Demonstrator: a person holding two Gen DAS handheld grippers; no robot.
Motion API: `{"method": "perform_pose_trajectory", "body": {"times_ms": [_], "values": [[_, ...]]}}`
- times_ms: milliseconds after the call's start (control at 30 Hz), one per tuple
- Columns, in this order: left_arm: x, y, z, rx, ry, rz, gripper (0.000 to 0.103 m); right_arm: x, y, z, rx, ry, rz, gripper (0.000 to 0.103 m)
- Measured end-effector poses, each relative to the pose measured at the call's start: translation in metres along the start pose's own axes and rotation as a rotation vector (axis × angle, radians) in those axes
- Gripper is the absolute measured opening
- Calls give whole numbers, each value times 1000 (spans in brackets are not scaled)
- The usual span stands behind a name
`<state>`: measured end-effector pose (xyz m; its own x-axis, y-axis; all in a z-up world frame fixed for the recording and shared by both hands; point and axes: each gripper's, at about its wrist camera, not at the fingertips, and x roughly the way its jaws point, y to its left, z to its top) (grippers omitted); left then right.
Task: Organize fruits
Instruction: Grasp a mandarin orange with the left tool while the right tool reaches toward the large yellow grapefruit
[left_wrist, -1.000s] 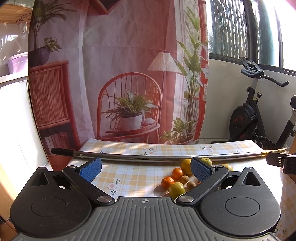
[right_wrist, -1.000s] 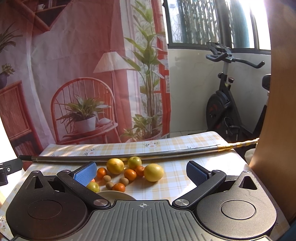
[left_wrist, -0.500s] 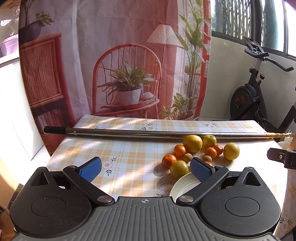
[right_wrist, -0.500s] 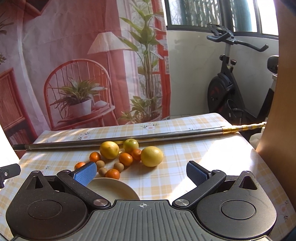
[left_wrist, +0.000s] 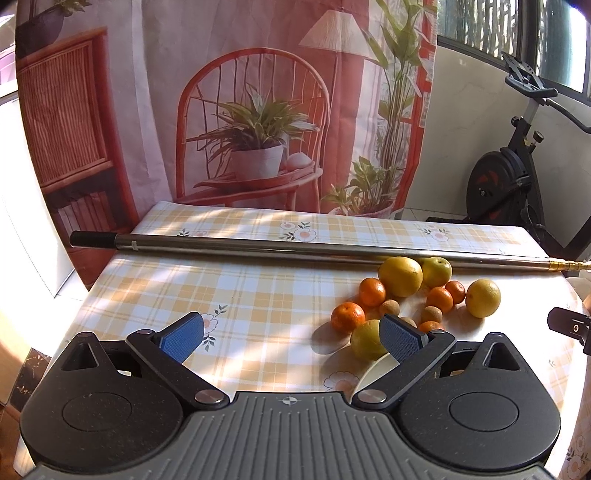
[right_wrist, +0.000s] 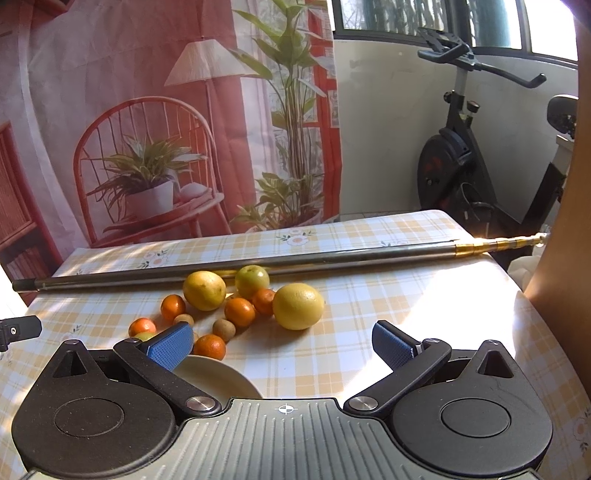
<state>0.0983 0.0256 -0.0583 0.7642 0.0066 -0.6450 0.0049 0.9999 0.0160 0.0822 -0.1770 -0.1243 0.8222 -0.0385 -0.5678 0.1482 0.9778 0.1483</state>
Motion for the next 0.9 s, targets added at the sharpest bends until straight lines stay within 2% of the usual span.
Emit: {"method": "perform_pose_trajectory", "body": {"times_ms": [167, 367, 500, 567, 633, 833, 900], "values": [[11, -5, 23, 33, -16, 13, 102, 11, 1, 23, -19, -21, 3, 103], [39, -6, 35, 14, 70, -43, 101, 29, -1, 38, -50, 3, -10, 103], [61, -6, 37, 19, 116, -33, 96, 41, -8, 42, -28, 24, -26, 103], [72, -4, 37, 10, 153, -49, 88, 50, -12, 43, -8, 41, -26, 103], [89, -1, 38, -15, 215, -87, 85, 58, -15, 42, 9, 63, -16, 103], [122, 4, 35, -98, 293, -140, 82, 79, -15, 39, 14, 112, 11, 103], [134, 3, 33, -120, 315, -183, 74, 85, -13, 39, 2, 118, 14, 103]]}}
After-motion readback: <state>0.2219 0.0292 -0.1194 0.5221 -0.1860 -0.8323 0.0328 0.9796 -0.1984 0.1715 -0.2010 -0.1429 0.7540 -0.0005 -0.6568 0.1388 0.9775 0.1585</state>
